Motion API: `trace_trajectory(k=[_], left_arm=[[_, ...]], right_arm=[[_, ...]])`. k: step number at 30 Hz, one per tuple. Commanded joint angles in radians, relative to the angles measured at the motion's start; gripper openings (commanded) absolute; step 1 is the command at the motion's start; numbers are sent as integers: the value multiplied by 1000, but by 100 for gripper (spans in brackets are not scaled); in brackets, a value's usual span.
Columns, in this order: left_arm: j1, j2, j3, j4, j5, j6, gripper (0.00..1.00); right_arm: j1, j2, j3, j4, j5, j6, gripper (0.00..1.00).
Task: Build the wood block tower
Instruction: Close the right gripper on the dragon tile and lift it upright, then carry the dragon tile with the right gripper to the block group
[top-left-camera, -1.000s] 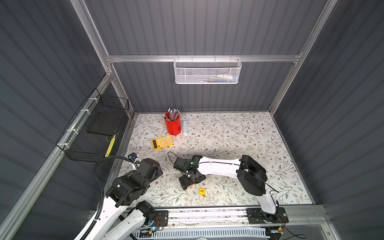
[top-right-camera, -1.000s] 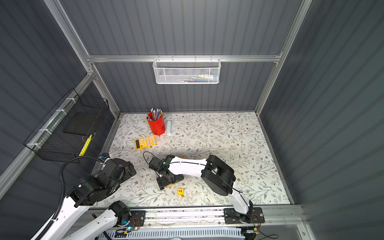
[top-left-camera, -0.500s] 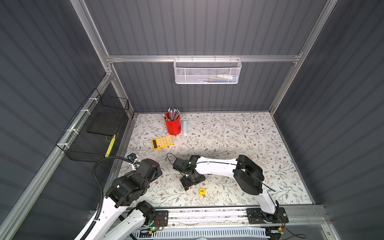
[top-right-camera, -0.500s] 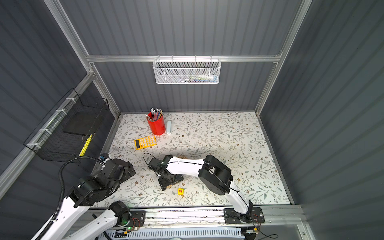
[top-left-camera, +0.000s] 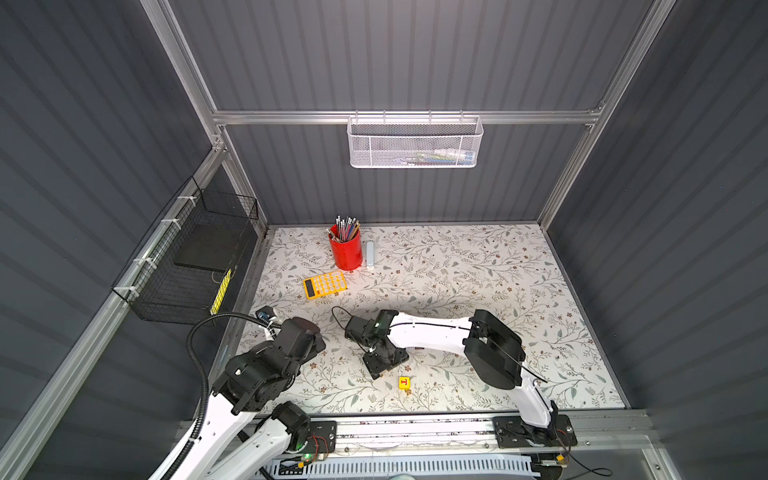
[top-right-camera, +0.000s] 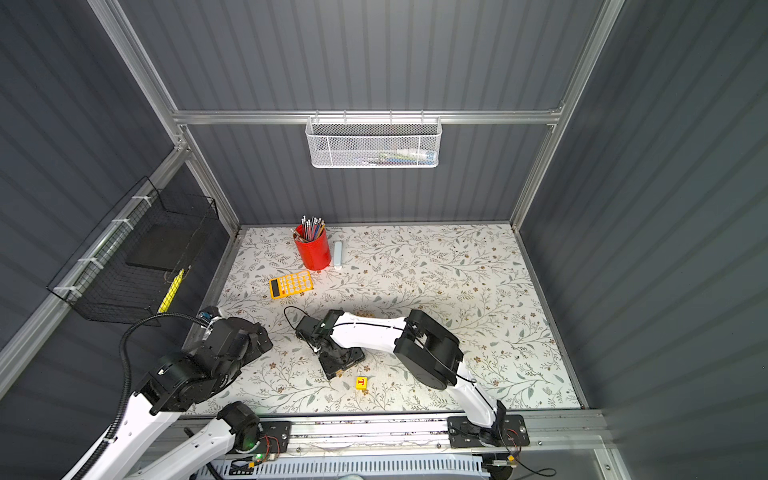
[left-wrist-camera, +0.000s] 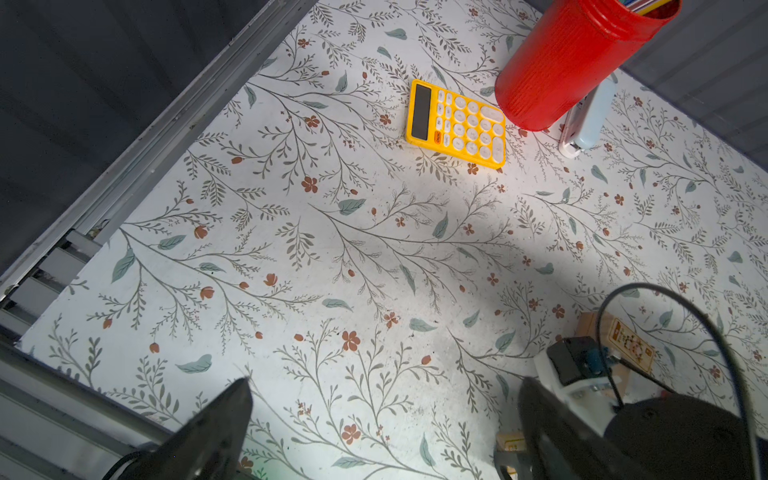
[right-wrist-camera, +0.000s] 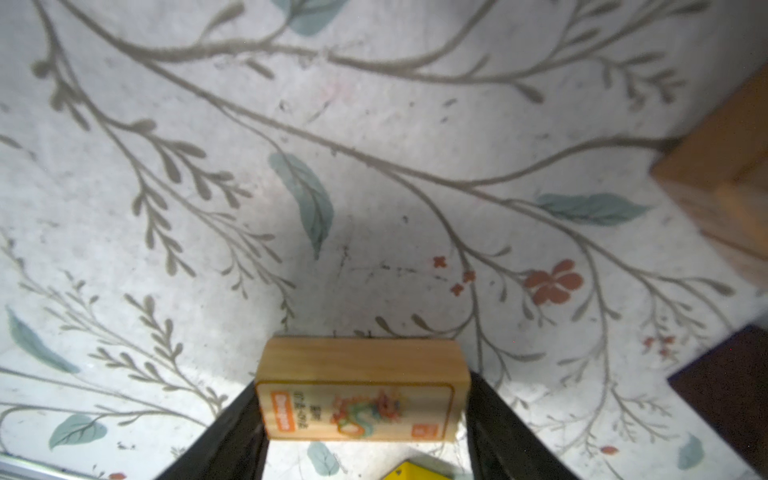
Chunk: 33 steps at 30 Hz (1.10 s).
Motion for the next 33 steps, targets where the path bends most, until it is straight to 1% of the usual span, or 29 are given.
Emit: trace_trajectory(k=[1,13,19,22,25,33], left_arm=[[6,-7,-19,6,-15,-7,99],[6,7,-26,17,-14,-8,100],[6,15,-23,23,-15,-1,100],[6,17,-21,34,-11,11,100],[6,20,-15,49,-4,26,100],[6,38,1,104,16,74,100]], right_arm=[[-4,27,23,-33,33,-21,72],[-4,32,28,-28,42,-41,70],[-4,19,34,-33,43,-38,62],[-6,-8,29,-40,48,-22,60],[-8,-56,27,-52,71,14,58],[-59,-195,-17,-89,147,225,55]])
